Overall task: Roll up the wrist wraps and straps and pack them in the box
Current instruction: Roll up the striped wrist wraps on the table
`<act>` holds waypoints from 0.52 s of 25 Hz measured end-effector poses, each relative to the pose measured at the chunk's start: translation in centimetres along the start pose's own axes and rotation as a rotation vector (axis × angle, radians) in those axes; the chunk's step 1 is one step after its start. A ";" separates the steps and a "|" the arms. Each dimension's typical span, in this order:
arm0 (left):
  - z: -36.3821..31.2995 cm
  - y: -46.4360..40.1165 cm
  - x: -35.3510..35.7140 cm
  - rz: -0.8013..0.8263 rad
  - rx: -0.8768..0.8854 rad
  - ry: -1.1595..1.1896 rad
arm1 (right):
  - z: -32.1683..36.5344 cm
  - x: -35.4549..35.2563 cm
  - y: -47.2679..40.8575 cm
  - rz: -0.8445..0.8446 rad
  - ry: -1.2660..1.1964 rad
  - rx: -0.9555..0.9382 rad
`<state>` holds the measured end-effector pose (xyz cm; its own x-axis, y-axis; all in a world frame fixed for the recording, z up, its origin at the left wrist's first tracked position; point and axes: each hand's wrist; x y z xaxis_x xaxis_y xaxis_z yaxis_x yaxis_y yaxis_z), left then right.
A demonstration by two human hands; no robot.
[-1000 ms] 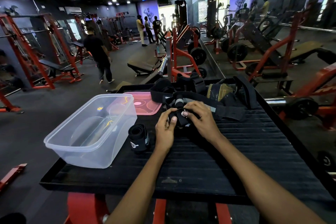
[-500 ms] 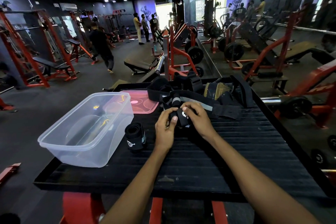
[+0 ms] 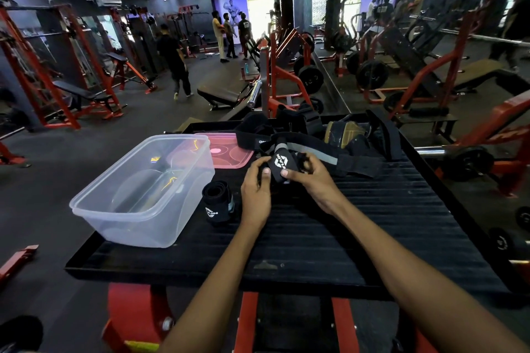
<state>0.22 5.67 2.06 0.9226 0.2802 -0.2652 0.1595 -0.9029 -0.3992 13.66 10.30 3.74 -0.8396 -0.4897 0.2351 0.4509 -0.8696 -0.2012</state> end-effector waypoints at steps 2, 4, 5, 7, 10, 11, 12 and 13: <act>-1.3 1.5 -1.0 -0.053 0.078 -0.218 | -0.1 0.5 0.3 -0.035 -0.012 -0.019; -2.7 3.3 -2.3 -0.226 0.197 -0.323 | -0.3 1.0 0.4 -0.045 0.055 -0.039; -3.0 4.1 -3.0 -0.324 0.242 -0.360 | -0.5 1.4 0.5 -0.024 0.109 -0.045; -3.0 4.8 -4.3 -0.452 0.201 -0.462 | -1.1 2.3 0.8 0.039 0.204 -0.058; -1.4 4.9 -5.8 -0.419 -0.137 -0.438 | -1.7 3.8 1.2 0.072 0.380 -0.059; -0.9 4.9 -6.1 -0.379 -0.218 -0.351 | -1.8 4.2 1.2 0.077 0.441 -0.071; -0.6 4.9 -6.3 -0.347 -0.275 -0.259 | -1.9 4.5 1.3 0.083 0.504 -0.084; -0.5 4.9 -6.5 -0.326 -0.315 -0.191 | -1.9 4.8 1.4 0.087 0.552 -0.100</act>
<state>-4.81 -0.72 2.22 0.7306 0.5926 -0.3391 0.5547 -0.8048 -0.2113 9.70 6.90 2.75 -0.8464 -0.4308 -0.3129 0.5175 -0.8039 -0.2932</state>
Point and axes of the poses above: each hand's wrist, its own y-axis away from the middle knuckle, its own x-axis out of the palm, z = x × y, and after that the axes turned 10 degrees about z, right-handed
